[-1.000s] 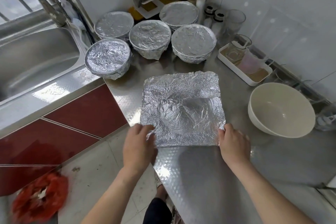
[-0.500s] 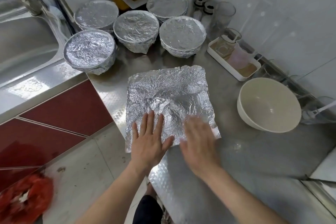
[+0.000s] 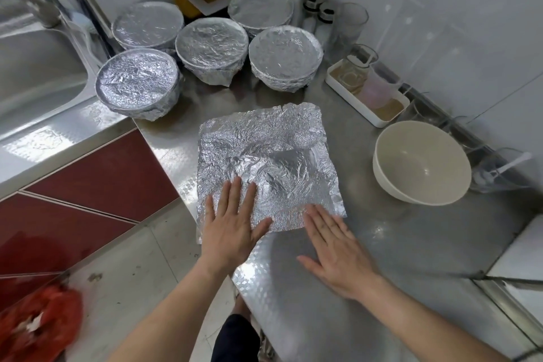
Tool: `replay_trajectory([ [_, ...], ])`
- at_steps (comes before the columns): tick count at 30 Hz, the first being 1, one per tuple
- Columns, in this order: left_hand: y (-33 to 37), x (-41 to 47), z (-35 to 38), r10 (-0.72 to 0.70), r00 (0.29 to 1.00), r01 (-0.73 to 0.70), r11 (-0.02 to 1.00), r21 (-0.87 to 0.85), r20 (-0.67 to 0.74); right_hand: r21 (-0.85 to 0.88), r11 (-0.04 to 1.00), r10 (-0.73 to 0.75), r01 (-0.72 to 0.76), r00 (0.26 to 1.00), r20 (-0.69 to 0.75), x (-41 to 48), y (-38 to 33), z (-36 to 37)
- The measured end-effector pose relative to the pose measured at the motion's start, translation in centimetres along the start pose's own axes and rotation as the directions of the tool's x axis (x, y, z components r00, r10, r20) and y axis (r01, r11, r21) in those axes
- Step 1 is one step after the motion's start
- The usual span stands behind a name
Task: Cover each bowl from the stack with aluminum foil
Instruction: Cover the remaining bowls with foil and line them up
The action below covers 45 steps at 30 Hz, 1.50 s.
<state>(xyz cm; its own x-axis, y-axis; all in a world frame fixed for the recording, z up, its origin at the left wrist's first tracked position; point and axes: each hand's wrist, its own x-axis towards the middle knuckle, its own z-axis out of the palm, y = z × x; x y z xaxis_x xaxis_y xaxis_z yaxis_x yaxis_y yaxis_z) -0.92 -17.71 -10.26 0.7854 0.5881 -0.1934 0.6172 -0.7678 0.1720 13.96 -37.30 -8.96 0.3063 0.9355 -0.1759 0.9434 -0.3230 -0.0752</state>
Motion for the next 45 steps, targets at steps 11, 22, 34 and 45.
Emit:
replay_trajectory([
  [11,0.7,-1.2,-1.1,0.132,0.989,-0.131,0.991,0.023,-0.062,-0.023,0.989,0.143,-0.143,0.989,0.024,-1.1,2.9,-0.5],
  [22,1.0,-5.2,1.3,0.335,0.941,-0.338,0.930,0.147,0.045,-0.047,0.992,0.117,-0.115,0.992,0.037,-0.8,3.3,-1.1],
  [34,-1.4,-6.9,0.6,0.294,0.953,-0.302,0.941,0.151,0.072,0.096,0.991,0.094,-0.095,0.995,0.013,2.2,-3.2,-1.7],
  [45,-5.8,-9.0,0.6,0.369,0.928,-0.372,0.924,0.082,0.056,0.091,0.983,0.136,-0.162,0.960,0.245,1.3,-0.7,-1.6],
])
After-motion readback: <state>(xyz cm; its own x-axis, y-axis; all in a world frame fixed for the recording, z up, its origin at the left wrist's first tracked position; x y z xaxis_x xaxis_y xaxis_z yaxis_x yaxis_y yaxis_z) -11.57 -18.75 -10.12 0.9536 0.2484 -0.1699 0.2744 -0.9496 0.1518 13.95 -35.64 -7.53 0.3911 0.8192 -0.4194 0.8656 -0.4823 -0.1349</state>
